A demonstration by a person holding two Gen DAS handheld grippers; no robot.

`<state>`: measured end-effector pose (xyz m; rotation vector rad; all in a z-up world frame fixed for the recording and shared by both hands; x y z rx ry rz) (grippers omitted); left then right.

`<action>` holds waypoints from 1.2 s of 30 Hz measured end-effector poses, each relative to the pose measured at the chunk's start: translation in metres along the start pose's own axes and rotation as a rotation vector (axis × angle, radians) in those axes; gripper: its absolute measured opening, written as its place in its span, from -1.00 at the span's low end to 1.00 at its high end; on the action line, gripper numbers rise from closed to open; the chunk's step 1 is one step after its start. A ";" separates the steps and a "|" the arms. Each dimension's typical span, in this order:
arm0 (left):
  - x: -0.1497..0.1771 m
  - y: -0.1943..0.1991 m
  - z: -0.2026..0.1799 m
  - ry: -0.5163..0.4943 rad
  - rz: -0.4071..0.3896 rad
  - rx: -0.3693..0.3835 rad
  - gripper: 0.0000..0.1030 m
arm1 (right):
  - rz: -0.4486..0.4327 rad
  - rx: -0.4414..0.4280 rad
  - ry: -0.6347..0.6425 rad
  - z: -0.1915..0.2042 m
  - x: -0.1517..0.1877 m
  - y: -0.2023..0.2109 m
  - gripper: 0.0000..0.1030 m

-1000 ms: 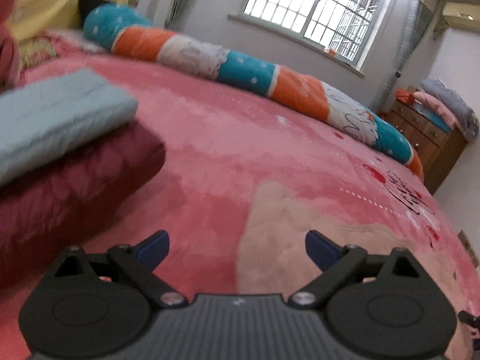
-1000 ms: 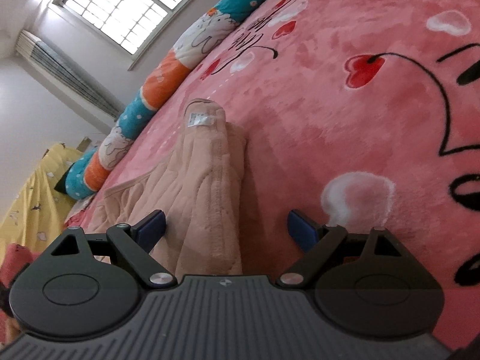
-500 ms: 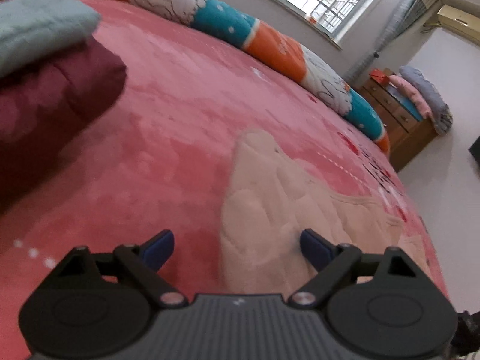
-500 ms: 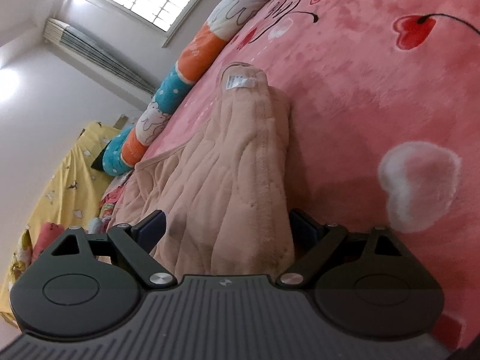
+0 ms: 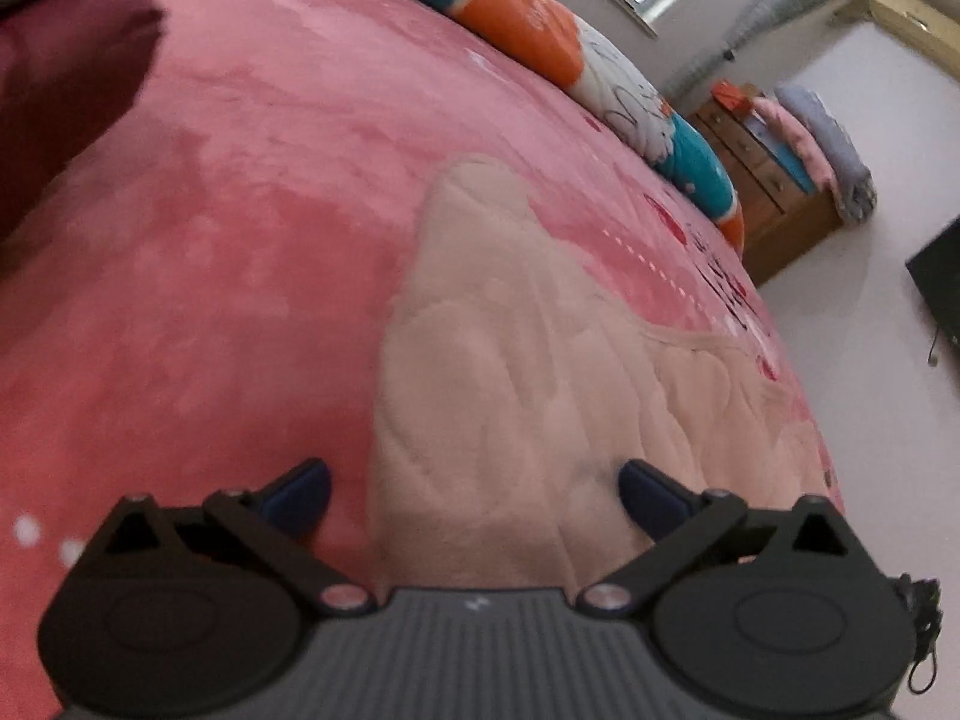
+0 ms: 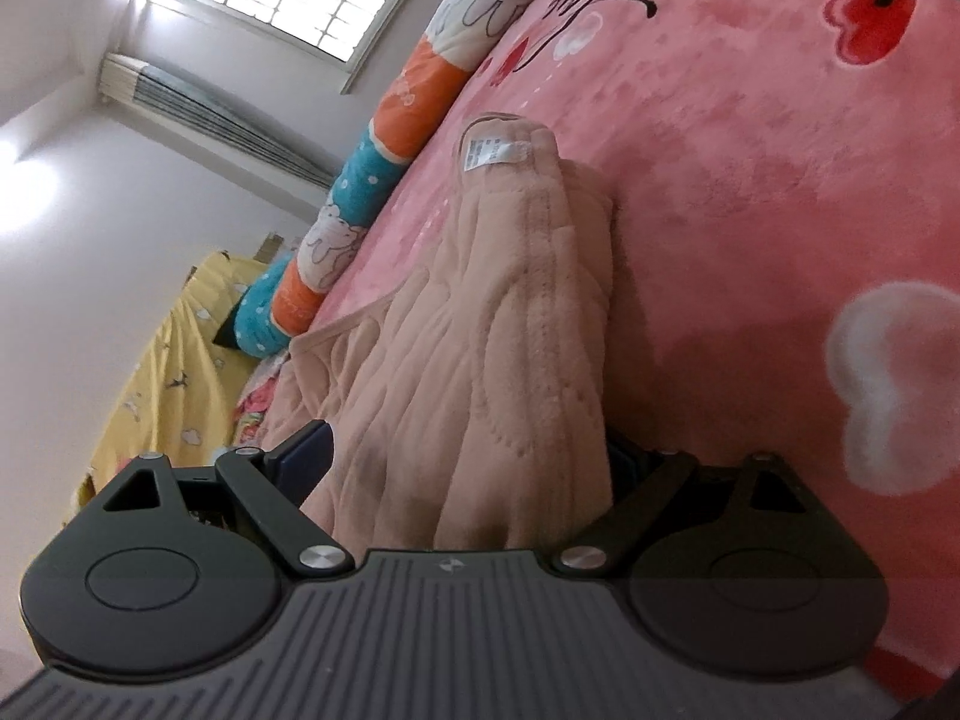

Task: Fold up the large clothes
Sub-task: 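Lift the collar end with both grippers and fold it over the jacket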

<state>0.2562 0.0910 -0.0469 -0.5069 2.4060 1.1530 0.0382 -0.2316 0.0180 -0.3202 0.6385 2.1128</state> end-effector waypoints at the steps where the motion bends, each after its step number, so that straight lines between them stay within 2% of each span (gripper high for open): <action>1: 0.000 -0.003 -0.002 -0.005 0.001 -0.006 1.00 | 0.000 0.001 0.005 0.000 0.000 -0.001 1.00; 7: -0.001 -0.003 -0.006 -0.020 -0.023 -0.032 0.94 | -0.010 0.019 0.024 0.004 0.000 -0.004 1.00; 10: -0.001 -0.001 -0.013 -0.007 -0.041 -0.016 0.61 | -0.040 0.004 -0.027 0.003 -0.003 -0.001 1.00; 13: -0.001 0.003 -0.018 -0.017 -0.059 -0.049 0.50 | -0.066 0.011 -0.046 0.003 -0.003 0.003 1.00; 15: -0.001 0.005 -0.019 -0.010 -0.070 -0.066 0.41 | -0.068 0.047 -0.030 0.002 -0.001 0.004 0.84; 17: -0.002 0.008 -0.021 0.002 -0.084 -0.083 0.30 | -0.075 0.074 -0.016 0.003 0.001 0.005 0.58; 23: -0.005 0.020 -0.032 -0.001 -0.119 -0.142 0.04 | -0.115 0.131 0.043 0.012 0.004 0.011 0.19; 29: -0.006 0.037 -0.049 0.000 -0.155 -0.167 -0.09 | -0.169 0.195 0.138 0.031 0.008 0.019 0.02; 36: 0.001 0.050 -0.091 -0.048 -0.141 -0.139 -0.19 | -0.251 0.277 0.222 0.046 0.015 0.054 0.00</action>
Point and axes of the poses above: each gripper's, at about its wrist camera, not at the fingertips, and y roughly against the way its jaws point, z to its left, x to its underside, the point moved 9 cm from there along -y, roughly the way its jaws point, and after that the axes turned 1 degree about -x, right-handed, at the moved point
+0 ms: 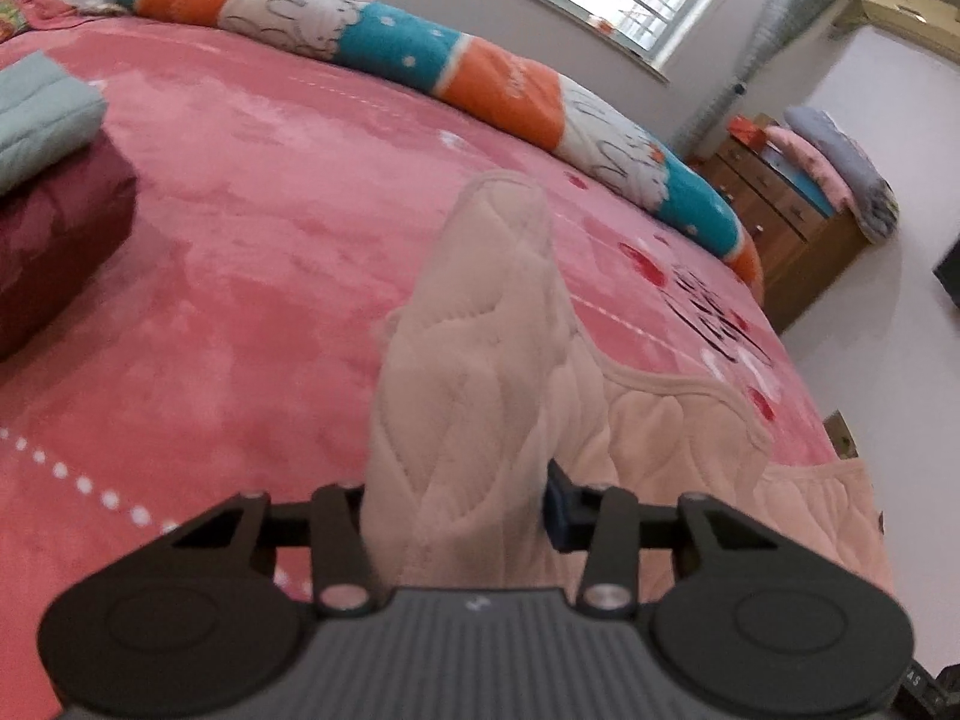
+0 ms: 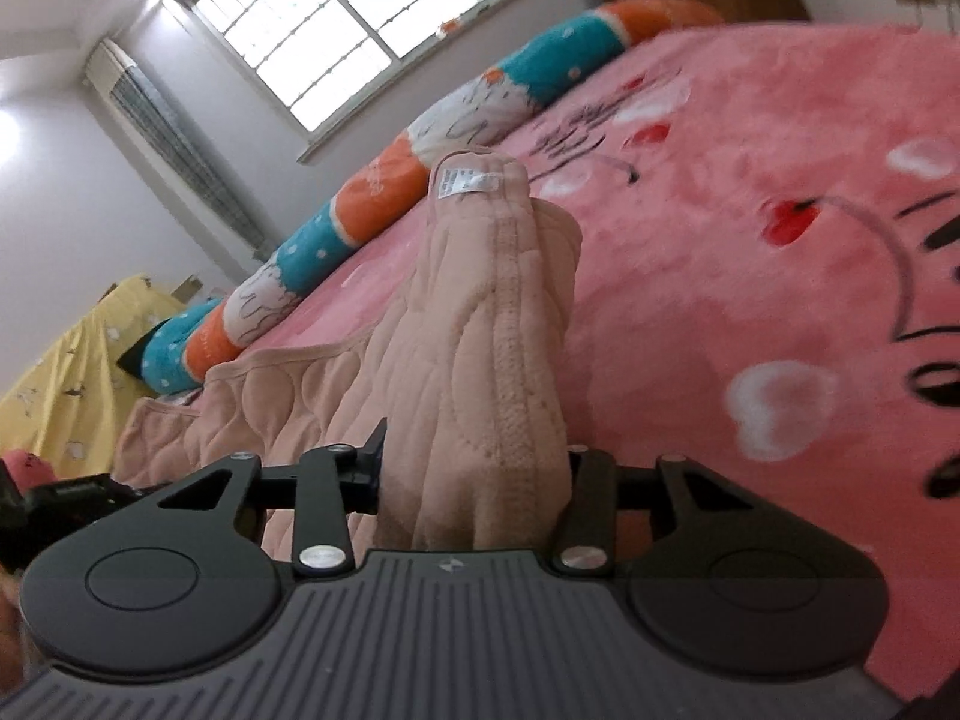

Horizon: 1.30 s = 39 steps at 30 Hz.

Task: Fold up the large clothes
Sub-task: 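Lift the collar end with both grippers and fold it over the jacket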

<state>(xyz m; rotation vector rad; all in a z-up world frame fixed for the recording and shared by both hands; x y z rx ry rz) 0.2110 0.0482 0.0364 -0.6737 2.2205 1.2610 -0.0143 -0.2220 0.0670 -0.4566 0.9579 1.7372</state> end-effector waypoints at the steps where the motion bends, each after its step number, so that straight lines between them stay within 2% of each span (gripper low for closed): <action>1: 0.003 0.001 -0.008 -0.003 0.006 0.012 -0.20 | -0.013 0.012 0.003 -0.002 -0.002 0.007 0.00; 5: 0.017 0.003 -0.050 -0.018 0.026 0.087 -0.21 | -0.106 0.071 0.015 -0.016 -0.016 0.049 -0.01; 9: 0.030 0.002 -0.113 -0.073 0.041 0.177 -0.21 | -0.218 0.137 -0.006 -0.045 -0.039 0.104 -0.01; 15: 0.063 -0.011 -0.222 -0.165 0.094 0.321 -0.21 | -0.395 0.247 -0.079 -0.106 -0.072 0.197 -0.01; 18: 0.081 -0.025 -0.274 -0.213 0.119 0.374 -0.21 | -0.472 0.311 -0.106 -0.141 -0.084 0.235 -0.01; 22: 0.112 -0.047 -0.326 -0.270 0.153 0.407 -0.21 | -0.525 0.390 -0.167 -0.191 -0.088 0.268 -0.01; 26: 0.149 -0.082 -0.343 -0.303 0.218 0.378 -0.21 | -0.519 0.468 -0.238 -0.237 -0.077 0.278 -0.01; 30: 0.167 -0.111 -0.335 -0.291 0.210 0.326 -0.18 | -0.460 0.543 -0.283 -0.273 -0.062 0.265 0.08; 32: 0.165 -0.121 -0.329 -0.258 0.220 0.321 -0.11 | -0.455 0.576 -0.267 -0.281 -0.062 0.261 0.26; 36: 0.166 -0.123 -0.320 -0.304 0.214 0.283 0.02 | -0.468 0.647 -0.206 -0.283 -0.072 0.265 0.62; 38: 0.161 -0.121 -0.315 -0.315 0.196 0.258 0.19 | -0.479 0.678 -0.179 -0.280 -0.072 0.269 0.95; 39: 0.158 -0.120 -0.312 -0.322 0.186 0.250 0.27 | -0.480 0.688 -0.162 -0.280 -0.074 0.270 0.94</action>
Point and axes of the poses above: each gripper's, at about its wrist camera, not at the fingertips, and y roughly against the way its jaws point, z to its left, x to its underside, the point moved 9 cm from there along -y, roughly the way its jaws point, and after that the axes turned 1 degree about -x, right-handed, at the moved point
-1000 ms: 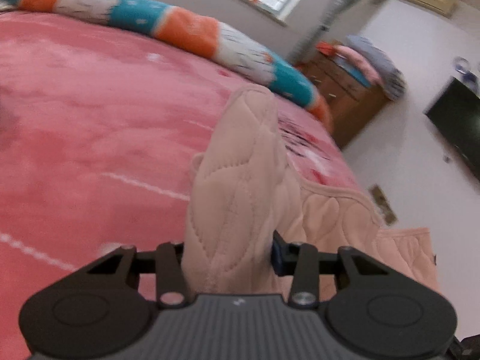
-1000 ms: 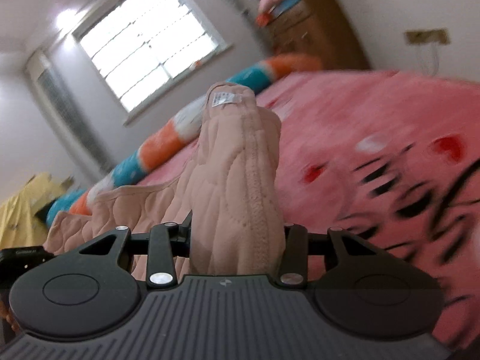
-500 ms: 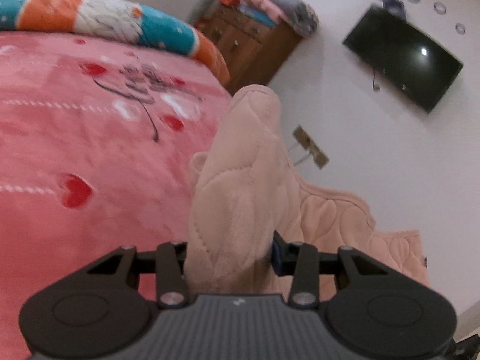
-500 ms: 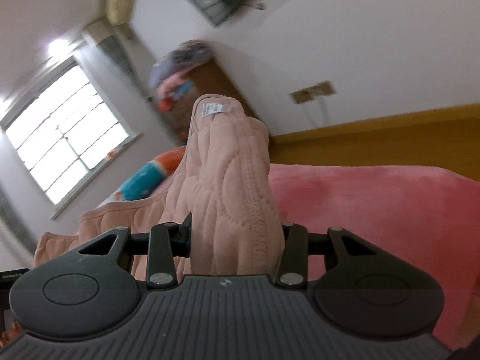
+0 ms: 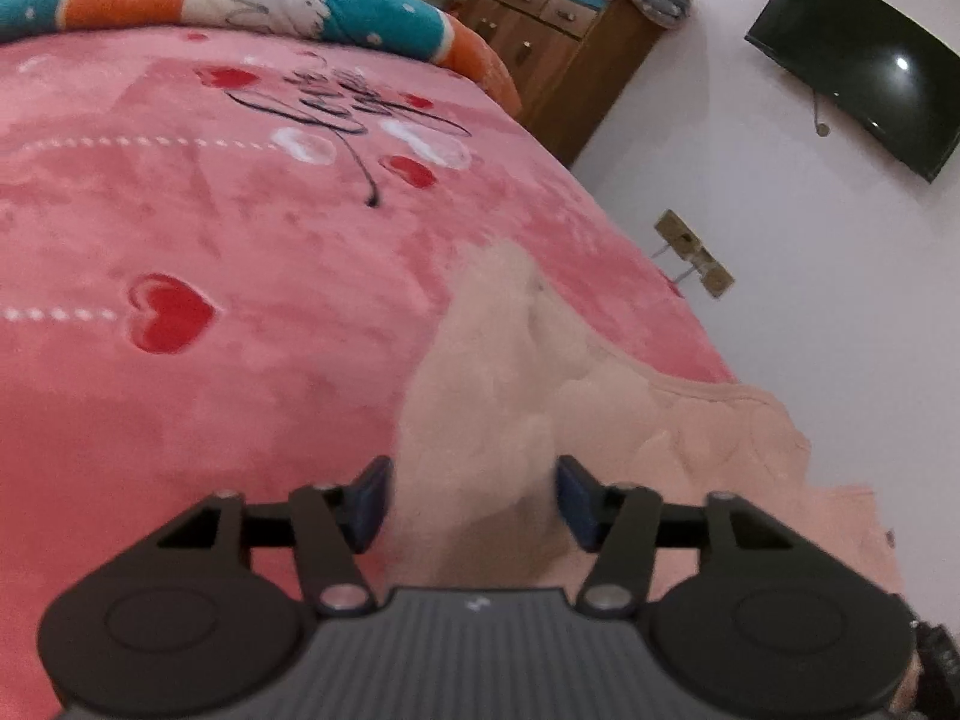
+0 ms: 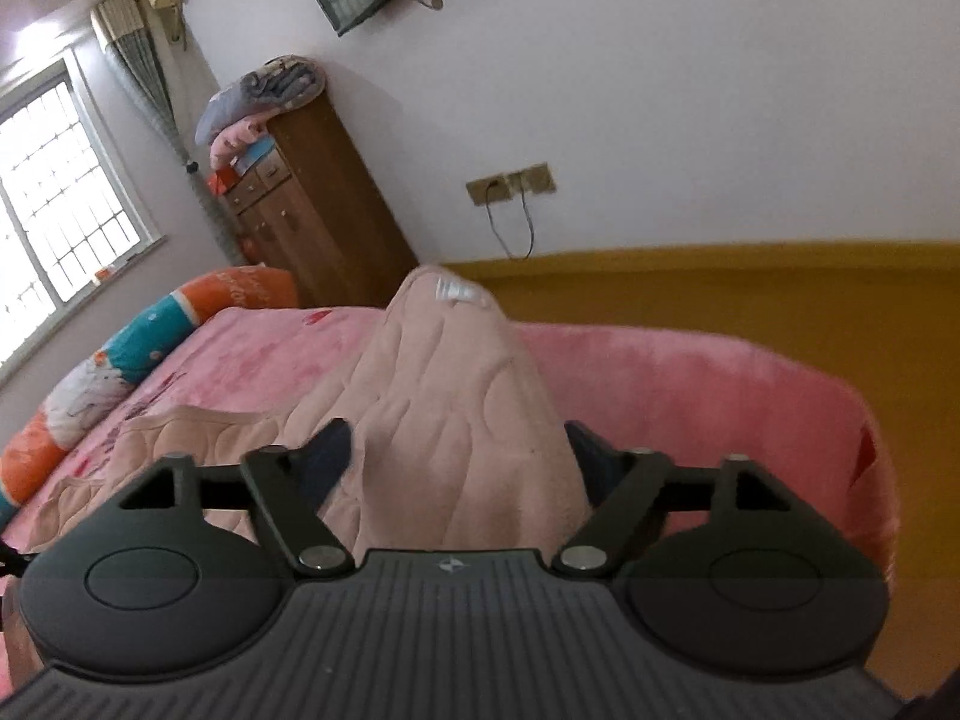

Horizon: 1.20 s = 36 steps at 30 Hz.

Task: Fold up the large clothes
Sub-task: 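Lift the collar end with both grippers and fold it over the jacket, then open both grippers and release the folded jacket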

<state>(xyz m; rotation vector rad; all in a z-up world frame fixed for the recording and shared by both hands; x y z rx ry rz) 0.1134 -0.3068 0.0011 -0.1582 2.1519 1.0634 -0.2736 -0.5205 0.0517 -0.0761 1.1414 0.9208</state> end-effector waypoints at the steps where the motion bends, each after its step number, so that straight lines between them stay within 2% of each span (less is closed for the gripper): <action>1: -0.001 0.005 0.006 -0.007 -0.010 -0.019 0.45 | -0.010 0.008 0.016 0.000 -0.002 0.001 0.93; 2: -0.004 0.009 0.011 -0.012 -0.024 -0.047 0.53 | -0.023 0.020 0.030 -0.008 0.000 0.013 0.93; 5: -0.009 0.024 0.017 -0.051 -0.081 -0.100 0.54 | -0.086 0.073 0.079 -0.009 -0.009 0.029 0.95; 8: -0.012 0.040 -0.001 -0.155 -0.153 -0.131 0.53 | -0.138 0.058 0.135 0.000 -0.019 0.041 0.95; 11: -0.009 0.050 -0.036 -0.272 -0.215 -0.091 0.53 | -0.152 -0.029 0.220 0.029 -0.024 0.041 0.96; 13: -0.004 0.046 -0.064 -0.328 -0.216 -0.047 0.53 | -0.127 -0.092 0.267 0.050 -0.024 0.028 0.95; 16: 0.004 0.027 -0.098 -0.391 -0.206 0.008 0.53 | -0.062 -0.139 0.353 0.074 -0.020 0.004 0.95; 20: 0.019 -0.003 -0.131 -0.469 -0.180 0.028 0.53 | -0.032 -0.094 0.465 0.085 -0.019 -0.030 0.96; 26: 0.026 -0.046 -0.122 -0.486 -0.170 -0.091 0.54 | 0.105 0.026 0.456 0.049 0.003 -0.078 0.97; 29: 0.031 -0.054 -0.119 -0.519 -0.206 -0.110 0.66 | 0.090 0.015 0.401 0.035 0.008 -0.089 0.98; 36: 0.036 -0.070 -0.116 -0.541 -0.268 -0.140 0.84 | 0.076 0.052 0.441 0.030 0.019 -0.100 1.00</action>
Point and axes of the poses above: each gripper's, at about its wrist camera, not at the fingertips, and y roughly against the way its jaws point, z to its left, x to its underside, the point moved 9 cm from there along -y, roughly the way its jaws point, and after that the axes turned 1 degree about -x, right-handed, at the moved point
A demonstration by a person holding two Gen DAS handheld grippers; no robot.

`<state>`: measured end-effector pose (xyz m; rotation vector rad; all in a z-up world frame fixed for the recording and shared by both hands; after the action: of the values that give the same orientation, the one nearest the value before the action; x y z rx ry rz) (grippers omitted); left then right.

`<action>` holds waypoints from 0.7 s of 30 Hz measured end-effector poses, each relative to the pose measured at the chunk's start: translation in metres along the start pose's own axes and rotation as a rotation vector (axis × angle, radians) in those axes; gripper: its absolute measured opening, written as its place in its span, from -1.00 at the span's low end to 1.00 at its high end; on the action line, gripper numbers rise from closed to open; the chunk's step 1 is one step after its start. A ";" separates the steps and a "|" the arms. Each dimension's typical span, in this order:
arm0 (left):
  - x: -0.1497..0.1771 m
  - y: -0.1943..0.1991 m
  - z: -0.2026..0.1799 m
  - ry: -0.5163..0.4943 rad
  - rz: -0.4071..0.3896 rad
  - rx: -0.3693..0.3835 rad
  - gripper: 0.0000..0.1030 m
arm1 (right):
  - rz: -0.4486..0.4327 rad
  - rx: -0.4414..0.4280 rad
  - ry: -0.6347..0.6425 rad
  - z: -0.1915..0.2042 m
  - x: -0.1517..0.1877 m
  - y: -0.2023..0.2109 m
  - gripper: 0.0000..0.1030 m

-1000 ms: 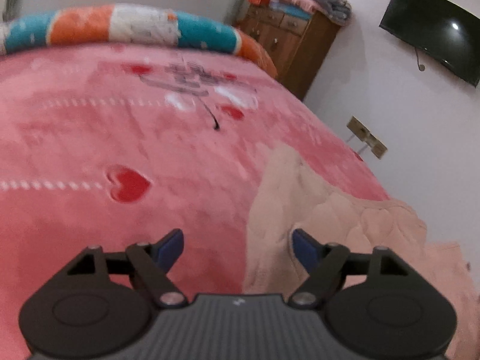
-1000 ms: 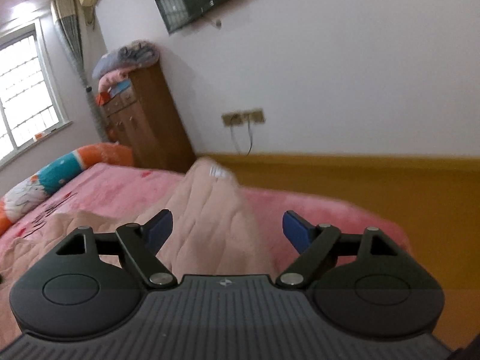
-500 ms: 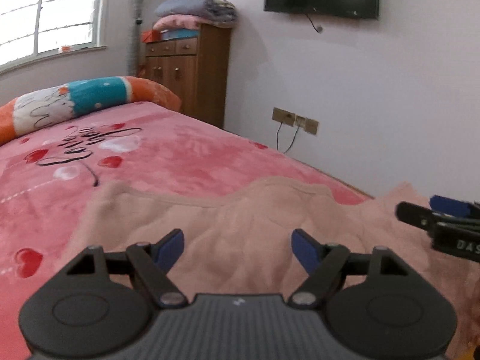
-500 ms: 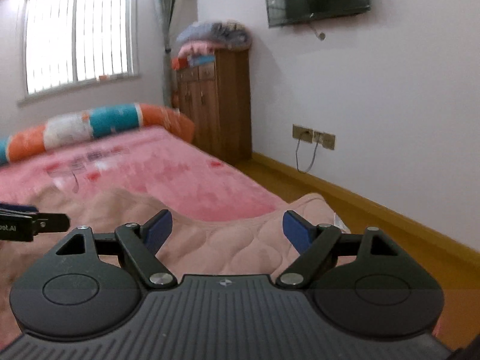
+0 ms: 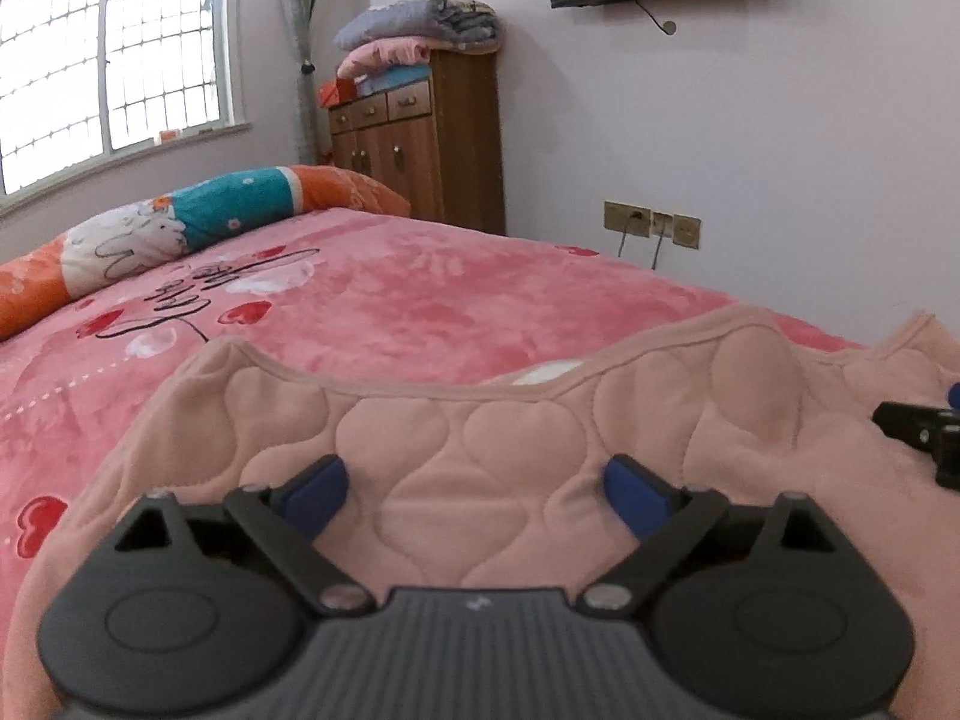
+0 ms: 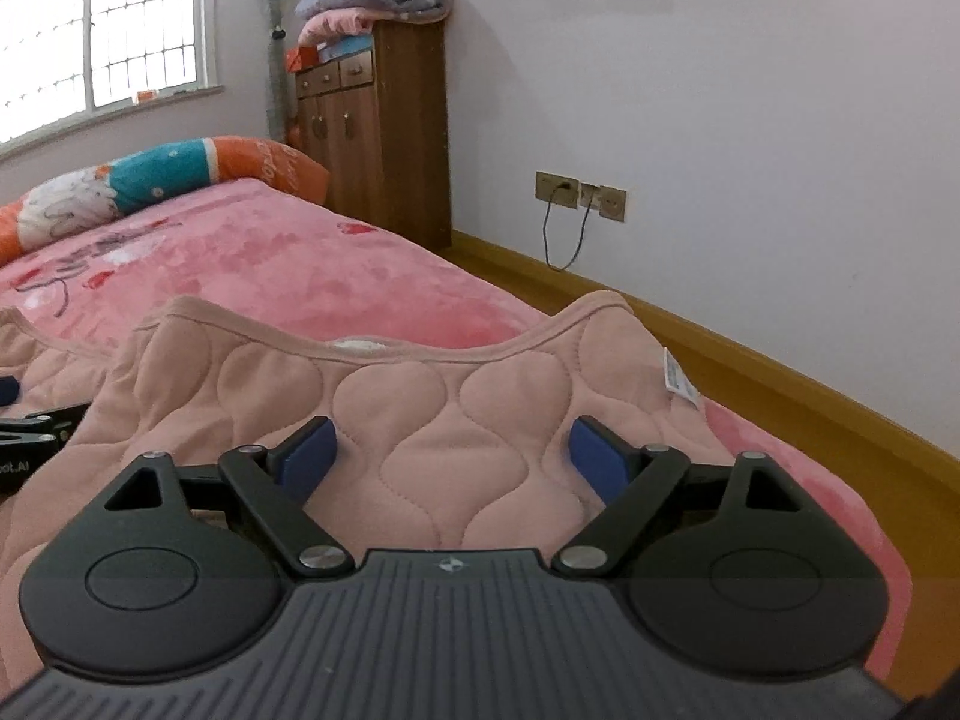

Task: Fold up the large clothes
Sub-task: 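Open both grippers and release the folded jacket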

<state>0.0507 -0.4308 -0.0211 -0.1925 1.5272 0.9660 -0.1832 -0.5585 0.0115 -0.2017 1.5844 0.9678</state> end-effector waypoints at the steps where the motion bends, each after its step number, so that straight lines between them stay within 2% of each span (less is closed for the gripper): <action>1: 0.000 0.000 0.000 -0.005 -0.006 -0.008 0.86 | 0.002 0.012 0.010 0.003 0.001 0.003 1.00; 4: -0.002 0.002 -0.001 -0.012 -0.012 -0.020 0.86 | 0.002 0.052 0.046 0.014 -0.005 -0.004 1.00; 10: -0.011 0.033 0.007 0.009 0.003 -0.019 0.86 | -0.046 0.032 0.027 0.008 -0.008 0.006 1.00; 15: 0.001 0.099 0.030 0.050 0.003 -0.022 0.90 | -0.105 -0.023 -0.082 -0.005 -0.011 0.033 1.00; 18: 0.016 0.137 0.051 0.098 0.022 -0.033 0.91 | -0.155 0.046 -0.174 -0.018 -0.017 0.066 1.00; 21: 0.028 0.180 0.071 0.106 0.024 -0.072 0.96 | -0.171 0.070 -0.239 -0.022 -0.015 0.102 1.00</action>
<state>-0.0151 -0.2585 0.0434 -0.2807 1.5952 1.0448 -0.2585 -0.5139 0.0710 -0.1638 1.3563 0.7723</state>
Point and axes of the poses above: each gripper's, at about its wrist camera, not at the fingertips, and y roughly against the way its jaws point, z to its left, x to its underside, the point moved 9 cm from there along -y, roughly the way its jaws point, and after that the axes turned 1 degree about -x, right-handed, at the moved point
